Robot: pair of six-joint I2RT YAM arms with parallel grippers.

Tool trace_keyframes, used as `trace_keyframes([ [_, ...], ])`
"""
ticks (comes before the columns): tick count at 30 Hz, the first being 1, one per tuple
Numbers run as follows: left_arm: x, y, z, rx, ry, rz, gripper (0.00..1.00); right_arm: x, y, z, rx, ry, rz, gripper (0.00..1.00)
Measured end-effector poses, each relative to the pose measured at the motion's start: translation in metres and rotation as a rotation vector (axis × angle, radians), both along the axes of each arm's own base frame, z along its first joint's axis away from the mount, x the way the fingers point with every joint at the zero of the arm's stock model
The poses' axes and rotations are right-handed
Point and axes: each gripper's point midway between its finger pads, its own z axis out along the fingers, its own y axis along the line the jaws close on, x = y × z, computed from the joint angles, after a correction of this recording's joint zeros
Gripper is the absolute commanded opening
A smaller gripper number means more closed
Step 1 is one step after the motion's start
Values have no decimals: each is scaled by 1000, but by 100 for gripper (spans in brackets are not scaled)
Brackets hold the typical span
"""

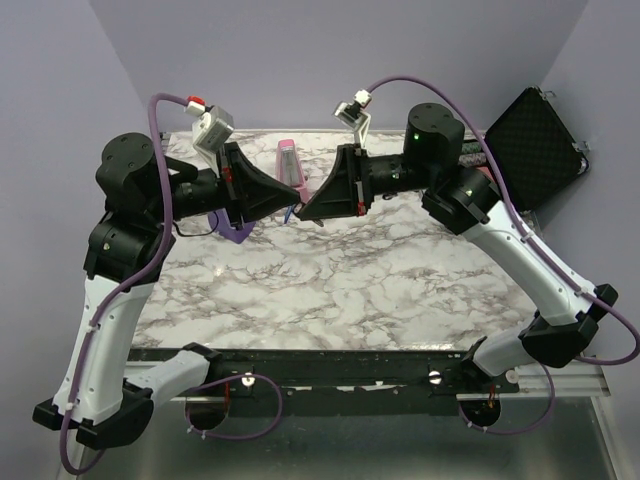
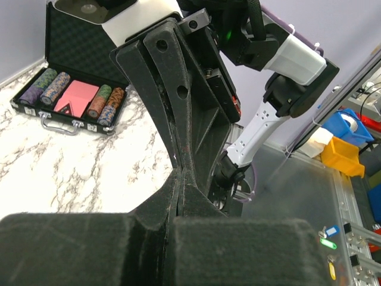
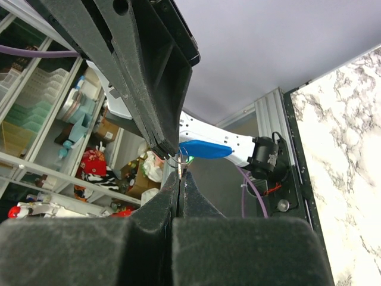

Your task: Remove the keys from the keyring

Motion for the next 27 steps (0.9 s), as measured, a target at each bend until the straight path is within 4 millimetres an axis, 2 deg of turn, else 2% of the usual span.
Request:
trace_keyframes([
  [6, 3, -3, -8, 23, 17, -9, 0, -1, -2, -7, -32, 14, -1, 1],
  [12, 4, -4, -11, 28, 25, -11, 0, -3, -5, -4, -40, 9, -1, 1],
  [26, 2, -10, -16, 35, 73, -81, 0, -5, -10, -10, -83, 19, -4, 1],
  [27, 2, -11, -17, 35, 77, -88, 2, -5, -10, -10, -85, 20, -4, 1],
])
